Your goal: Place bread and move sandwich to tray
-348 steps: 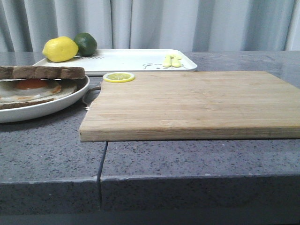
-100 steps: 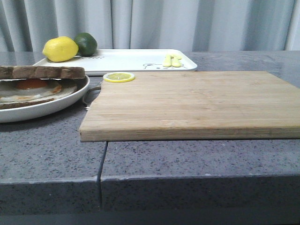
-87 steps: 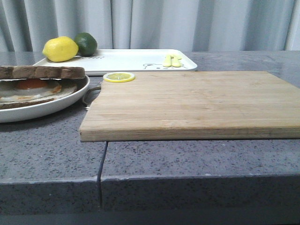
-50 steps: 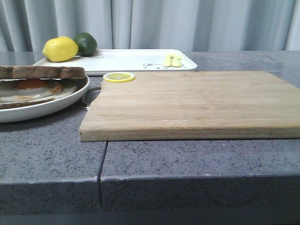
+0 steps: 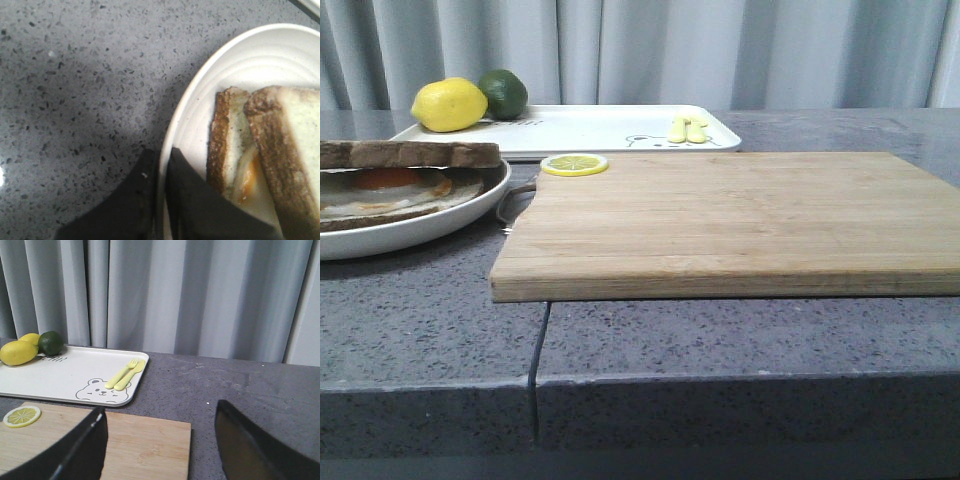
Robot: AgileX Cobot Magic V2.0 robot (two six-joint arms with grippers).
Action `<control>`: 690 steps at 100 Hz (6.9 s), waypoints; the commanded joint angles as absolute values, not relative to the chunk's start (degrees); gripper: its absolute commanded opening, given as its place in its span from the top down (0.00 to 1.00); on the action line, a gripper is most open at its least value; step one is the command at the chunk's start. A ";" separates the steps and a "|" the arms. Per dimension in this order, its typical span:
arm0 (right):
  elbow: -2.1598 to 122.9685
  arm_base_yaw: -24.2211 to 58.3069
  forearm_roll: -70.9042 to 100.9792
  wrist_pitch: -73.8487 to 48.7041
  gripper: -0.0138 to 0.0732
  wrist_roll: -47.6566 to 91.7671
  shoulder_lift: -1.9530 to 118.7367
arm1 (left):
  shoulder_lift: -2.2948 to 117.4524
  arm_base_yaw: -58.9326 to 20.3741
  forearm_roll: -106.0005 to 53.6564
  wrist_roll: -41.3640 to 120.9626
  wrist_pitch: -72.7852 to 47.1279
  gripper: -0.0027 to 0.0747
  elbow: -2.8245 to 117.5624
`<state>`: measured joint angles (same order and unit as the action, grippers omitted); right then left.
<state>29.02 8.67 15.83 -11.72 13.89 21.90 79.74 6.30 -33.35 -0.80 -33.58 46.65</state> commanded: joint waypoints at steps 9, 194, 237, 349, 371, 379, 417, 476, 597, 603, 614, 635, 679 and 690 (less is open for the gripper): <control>30.42 8.22 15.49 -6.84 0.30 14.10 22.16 | 79.12 6.38 -33.48 -1.06 -36.75 0.99 48.50; 30.42 8.22 15.49 -6.84 0.30 14.10 22.16 | 117.64 1.50 -48.15 -3.53 -59.71 0.99 120.18; 30.42 8.22 15.49 -6.84 0.30 14.10 22.16 | 126.69 -0.85 -48.26 -4.17 -60.75 0.99 129.90; 30.42 8.22 15.49 -6.90 0.30 14.10 22.16 | 131.95 -1.96 -45.75 -3.95 -57.13 0.99 129.90; 30.42 8.22 15.49 -6.90 0.30 14.10 22.16 | 131.95 -1.96 -45.86 -3.95 -57.08 0.99 129.90; 30.42 8.22 15.49 -6.90 0.30 14.10 22.16 | 131.95 -1.96 -45.86 -3.95 -57.08 0.99 129.90; 30.42 8.22 15.49 -6.85 0.30 14.10 22.16 | 131.95 -1.74 -45.75 -3.95 -58.35 0.74 129.90; 30.42 8.22 15.49 -5.01 0.30 14.10 22.16 | 131.12 -0.25 -43.05 -4.31 -66.27 0.59 136.17; 30.42 8.22 15.49 -5.12 0.30 14.10 22.16 | 106.59 -10.15 -12.09 0.39 -73.47 0.60 147.60; 30.42 8.22 15.49 -5.12 0.30 14.10 22.16 | 104.08 -12.07 -7.90 0.68 -73.47 0.60 143.62; 30.42 8.22 15.49 -5.06 0.30 14.10 22.16 | 98.54 -15.01 -3.54 0.57 -73.01 0.60 136.01; 30.37 8.22 15.49 -5.06 0.30 14.10 22.16 | 83.85 -18.12 -3.19 0.00 -59.89 0.60 118.51; 27.47 8.22 15.34 -6.57 0.30 14.34 22.16 | 40.22 -20.20 -8.32 0.00 -20.85 0.60 57.31; 25.72 8.22 15.28 -5.15 0.30 15.40 22.16 | 29.45 -20.20 -8.76 0.00 -15.07 0.60 44.87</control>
<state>25.49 8.52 15.71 -10.47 14.28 21.90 36.56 -19.70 -7.48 0.53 -24.56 51.46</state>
